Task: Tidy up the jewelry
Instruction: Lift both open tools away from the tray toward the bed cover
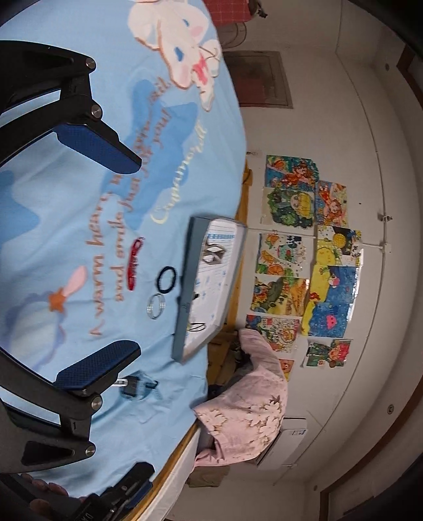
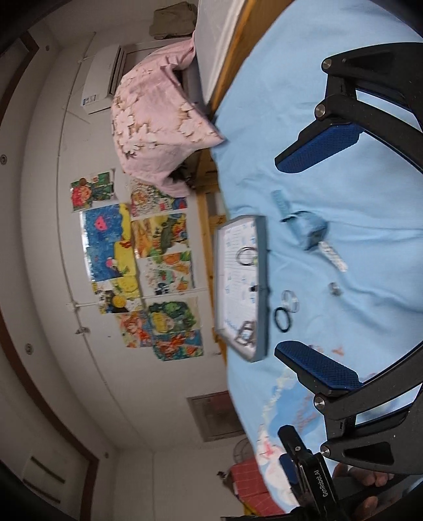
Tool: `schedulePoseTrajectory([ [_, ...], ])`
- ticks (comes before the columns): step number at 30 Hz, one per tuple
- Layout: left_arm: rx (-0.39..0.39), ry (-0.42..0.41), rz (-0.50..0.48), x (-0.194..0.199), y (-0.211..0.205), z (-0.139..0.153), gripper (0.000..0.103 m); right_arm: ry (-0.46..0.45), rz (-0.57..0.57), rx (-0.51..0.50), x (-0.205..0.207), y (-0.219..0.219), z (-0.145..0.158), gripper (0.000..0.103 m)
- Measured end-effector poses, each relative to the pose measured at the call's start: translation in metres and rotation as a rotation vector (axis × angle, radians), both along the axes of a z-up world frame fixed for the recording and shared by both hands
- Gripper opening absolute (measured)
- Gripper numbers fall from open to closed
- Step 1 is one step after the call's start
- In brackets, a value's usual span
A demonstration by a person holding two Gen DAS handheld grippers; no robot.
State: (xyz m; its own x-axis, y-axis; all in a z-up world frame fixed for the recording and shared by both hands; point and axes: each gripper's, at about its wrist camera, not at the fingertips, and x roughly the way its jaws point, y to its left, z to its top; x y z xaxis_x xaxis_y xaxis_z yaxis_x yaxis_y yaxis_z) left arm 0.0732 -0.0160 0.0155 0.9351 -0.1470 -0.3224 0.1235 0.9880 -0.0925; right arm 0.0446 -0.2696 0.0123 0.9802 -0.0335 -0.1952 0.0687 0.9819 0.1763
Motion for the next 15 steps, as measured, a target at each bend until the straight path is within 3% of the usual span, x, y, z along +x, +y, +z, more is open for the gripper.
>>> schedulePoseTrajectory([
  [9,-0.052,0.1,-0.016,0.008,0.014,-0.018,0.103,0.147,0.06,0.01,0.014,0.001,-0.023,0.101],
  [15,-0.004,0.157,-0.008,0.031,0.007,-0.018,0.103,0.169,0.073,-0.025,0.018,0.013,-0.03,0.101],
])
